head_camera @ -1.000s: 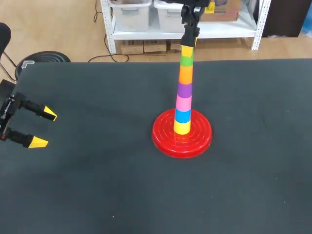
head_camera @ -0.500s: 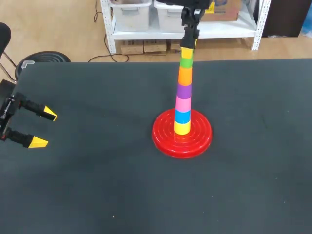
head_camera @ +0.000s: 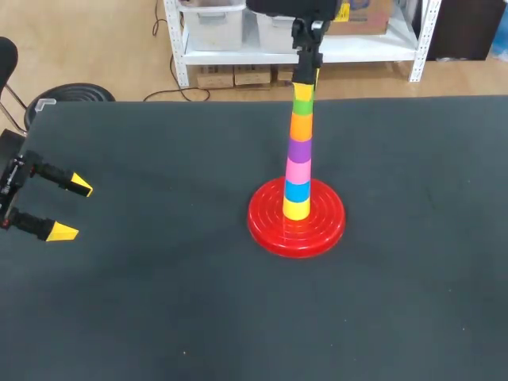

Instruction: Pick up and stack the cylinders on the red base in this order: pink,purple,orange,green

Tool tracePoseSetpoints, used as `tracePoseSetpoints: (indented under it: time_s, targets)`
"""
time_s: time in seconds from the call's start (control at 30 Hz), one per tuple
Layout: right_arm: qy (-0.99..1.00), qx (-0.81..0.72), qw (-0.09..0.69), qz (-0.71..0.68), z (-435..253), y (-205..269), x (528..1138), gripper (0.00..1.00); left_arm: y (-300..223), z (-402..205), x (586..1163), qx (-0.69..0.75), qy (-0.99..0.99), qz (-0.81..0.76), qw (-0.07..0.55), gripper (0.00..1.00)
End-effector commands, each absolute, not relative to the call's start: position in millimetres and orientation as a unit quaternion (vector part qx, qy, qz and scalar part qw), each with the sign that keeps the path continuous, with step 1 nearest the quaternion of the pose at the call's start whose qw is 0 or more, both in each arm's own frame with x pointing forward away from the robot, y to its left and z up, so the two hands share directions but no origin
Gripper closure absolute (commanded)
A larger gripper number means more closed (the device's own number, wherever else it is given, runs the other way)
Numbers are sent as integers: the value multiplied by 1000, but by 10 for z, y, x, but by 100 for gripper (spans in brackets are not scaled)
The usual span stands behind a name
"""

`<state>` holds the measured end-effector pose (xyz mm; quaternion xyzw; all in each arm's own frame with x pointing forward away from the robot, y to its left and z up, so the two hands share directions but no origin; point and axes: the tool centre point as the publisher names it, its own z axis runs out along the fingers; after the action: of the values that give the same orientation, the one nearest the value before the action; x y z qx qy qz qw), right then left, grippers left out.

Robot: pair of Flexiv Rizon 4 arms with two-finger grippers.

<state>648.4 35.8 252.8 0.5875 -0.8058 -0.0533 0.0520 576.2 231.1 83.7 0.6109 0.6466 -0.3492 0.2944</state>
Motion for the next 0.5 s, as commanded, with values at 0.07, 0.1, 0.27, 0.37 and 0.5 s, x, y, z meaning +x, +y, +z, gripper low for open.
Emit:
tracePoseSetpoints:
  time_s: [0.07,0.1,0.27,0.37,0.5]
  targets:
    - [-807,585,68,-34,2435,435,6490,100,2320,826,5765,612,645,-350,295,0]
    - [-807,586,68,-38,2428,436,6489,100,2320,826,5765,612,645,-350,295,0]
    - [-808,585,64,-38,2419,433,6485,100,2320,826,5765,612,645,-350,295,0]
    - [-809,584,58,-38,2433,422,6478,100,2320,826,5765,612,645,-350,295,0]
    - [-810,582,42,-50,2455,409,6467,53,2320,826,5765,612,645,-350,295,0]
